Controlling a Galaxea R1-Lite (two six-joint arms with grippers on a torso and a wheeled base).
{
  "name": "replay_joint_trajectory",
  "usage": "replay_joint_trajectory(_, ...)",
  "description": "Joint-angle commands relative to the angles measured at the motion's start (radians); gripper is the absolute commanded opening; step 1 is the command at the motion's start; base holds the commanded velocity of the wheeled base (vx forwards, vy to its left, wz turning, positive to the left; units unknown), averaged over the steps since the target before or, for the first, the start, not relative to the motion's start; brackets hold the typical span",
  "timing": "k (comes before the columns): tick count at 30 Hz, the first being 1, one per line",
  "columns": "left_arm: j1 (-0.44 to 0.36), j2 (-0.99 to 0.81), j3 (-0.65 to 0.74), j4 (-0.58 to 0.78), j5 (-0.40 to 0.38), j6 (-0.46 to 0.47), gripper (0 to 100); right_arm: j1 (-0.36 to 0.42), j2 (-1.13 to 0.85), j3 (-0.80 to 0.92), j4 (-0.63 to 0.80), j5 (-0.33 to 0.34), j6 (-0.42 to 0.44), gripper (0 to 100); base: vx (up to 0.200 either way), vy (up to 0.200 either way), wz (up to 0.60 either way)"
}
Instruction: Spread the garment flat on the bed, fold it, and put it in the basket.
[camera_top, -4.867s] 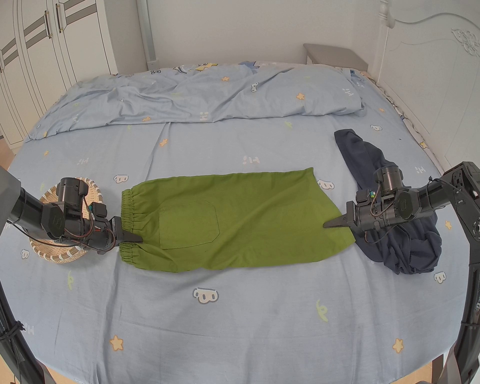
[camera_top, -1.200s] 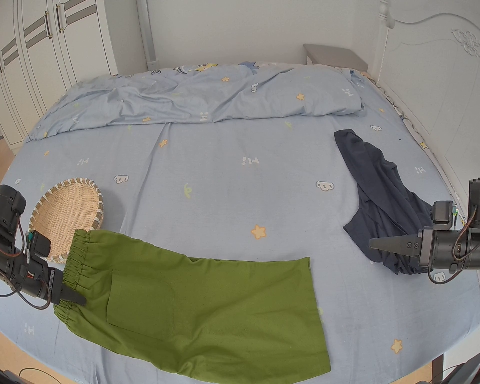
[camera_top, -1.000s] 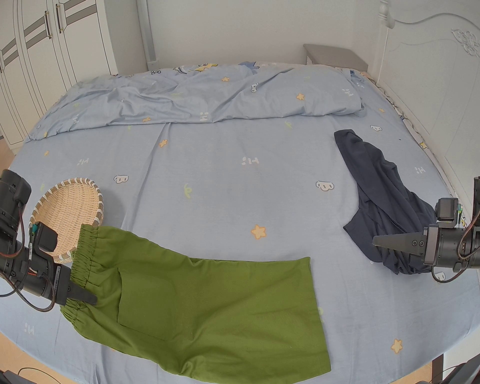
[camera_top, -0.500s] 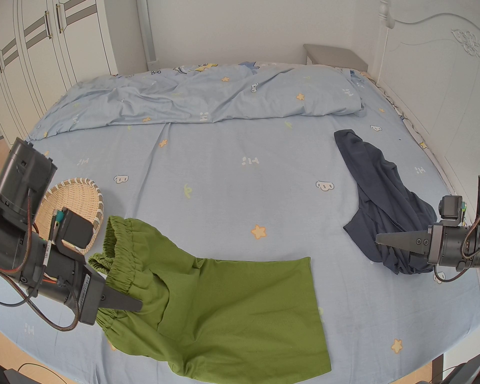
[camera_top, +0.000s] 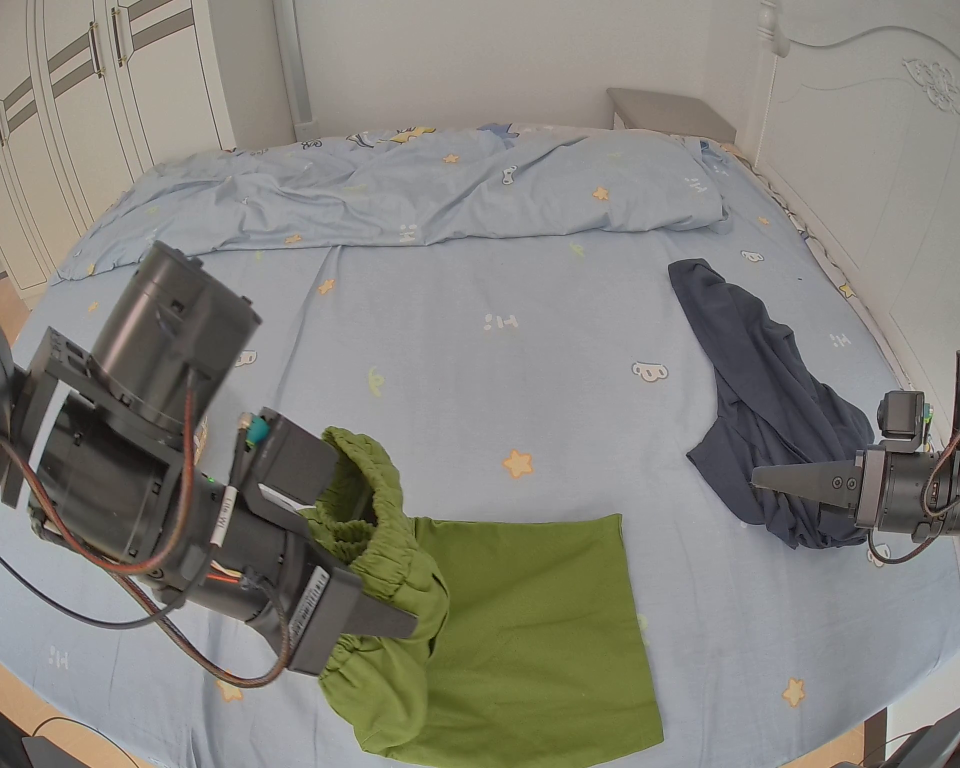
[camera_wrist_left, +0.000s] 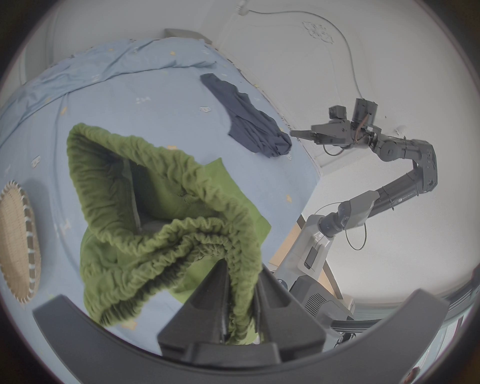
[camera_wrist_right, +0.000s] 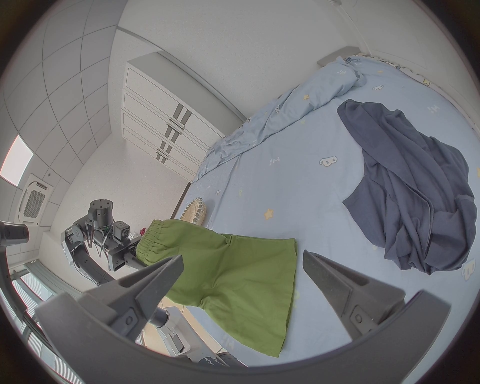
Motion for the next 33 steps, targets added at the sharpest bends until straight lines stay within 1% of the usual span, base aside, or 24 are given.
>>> replay_joint_trajectory(1, -0.068, 0.064, -0.008, -0.040, 0.000, 0.002, 0, 0.000, 0.010, 0.001, -0.003, 0.001, 0.000, 100, 0.000, 0.000, 0.00)
replay_joint_trajectory(8, -0.111, 0.110, -0.008, -0.137, -0.001, 0.001, 0, -0.002, 0.015, 0.001, -0.006, 0.001, 0.000, 100, 0.000, 0.000, 0.00)
replay_joint_trajectory(19, -0.163, 0.181, 0.001, -0.163, -0.004, -0.001, 0, -0.002, 0.016, 0.003, -0.006, 0.001, 0.000, 100, 0.000, 0.000, 0.00)
replay_joint_trajectory(24, -0.180, 0.213, 0.001, -0.254, -0.001, -0.002, 0, 0.000, 0.016, 0.004, -0.006, 0.001, 0.000, 100, 0.000, 0.000, 0.00)
replay_joint_trajectory(25, -0.180, 0.213, 0.001, -0.254, -0.001, -0.002, 0, 0.000, 0.016, 0.004, -0.006, 0.001, 0.000, 100, 0.000, 0.000, 0.00)
replay_joint_trajectory(27, -0.198, 0.214, -0.004, -0.294, -0.001, -0.002, 0, -0.002, 0.016, 0.003, -0.006, 0.001, 0.000, 100, 0.000, 0.000, 0.00)
replay_joint_trajectory(33, -0.208, 0.220, 0.013, -0.307, 0.000, -0.002, 0, -0.005, 0.028, 0.003, -0.007, 0.001, 0.000, 100, 0.000, 0.000, 0.00)
